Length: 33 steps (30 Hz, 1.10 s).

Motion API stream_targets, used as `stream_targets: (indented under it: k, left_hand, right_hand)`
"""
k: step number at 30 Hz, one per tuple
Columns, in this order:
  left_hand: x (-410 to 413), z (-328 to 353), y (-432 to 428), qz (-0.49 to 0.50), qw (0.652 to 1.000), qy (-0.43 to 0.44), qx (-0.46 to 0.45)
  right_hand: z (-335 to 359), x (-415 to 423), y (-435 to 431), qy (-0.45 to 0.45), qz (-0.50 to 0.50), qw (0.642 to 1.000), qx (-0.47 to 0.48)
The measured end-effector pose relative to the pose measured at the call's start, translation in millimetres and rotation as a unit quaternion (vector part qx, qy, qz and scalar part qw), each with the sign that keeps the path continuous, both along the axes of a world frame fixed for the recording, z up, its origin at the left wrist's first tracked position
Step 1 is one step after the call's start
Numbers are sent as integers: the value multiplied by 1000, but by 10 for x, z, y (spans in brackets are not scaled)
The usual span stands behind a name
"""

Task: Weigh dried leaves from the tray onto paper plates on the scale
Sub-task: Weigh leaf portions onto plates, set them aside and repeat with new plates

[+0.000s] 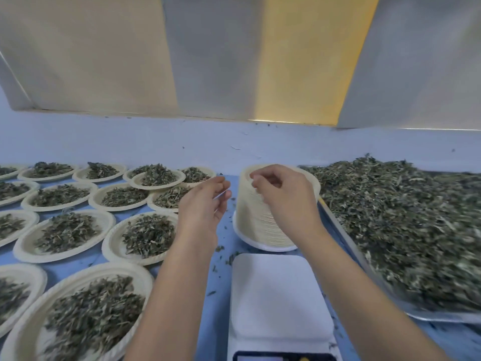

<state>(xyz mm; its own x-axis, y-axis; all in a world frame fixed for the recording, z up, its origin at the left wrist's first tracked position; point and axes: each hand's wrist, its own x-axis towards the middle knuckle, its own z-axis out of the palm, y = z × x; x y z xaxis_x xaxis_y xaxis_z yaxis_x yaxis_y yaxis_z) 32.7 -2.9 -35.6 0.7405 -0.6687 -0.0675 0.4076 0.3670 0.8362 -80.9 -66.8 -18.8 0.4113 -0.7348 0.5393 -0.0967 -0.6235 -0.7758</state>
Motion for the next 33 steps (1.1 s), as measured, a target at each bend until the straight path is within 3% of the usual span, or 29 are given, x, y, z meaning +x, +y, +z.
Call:
stream_targets:
  k: [3, 6, 9, 23, 28, 33]
  left_hand:
    - [-70, 26, 33, 5, 1000, -1, 3]
    - [-126, 47, 41, 3, 1000, 3, 9]
    - [-174, 47, 38, -9, 1000, 7, 16]
    - [-203, 7, -5, -29, 998, 31, 41]
    - [-237, 9, -25, -66, 997, 18, 38]
    - [-251, -9, -38, -79, 996, 13, 35]
  right_hand:
    - [-37, -123, -92, 154, -109, 964, -187]
    - [-114, -145, -186, 271, -146, 922, -236]
    - [-174, -117, -213, 317, -153, 901, -253]
    - [-215, -46, -375, 351, -111, 881, -297]
    - [-261, -79, -404, 269, -81, 917, -284]
    - [-257, -57, -417, 211, -86, 930, -288]
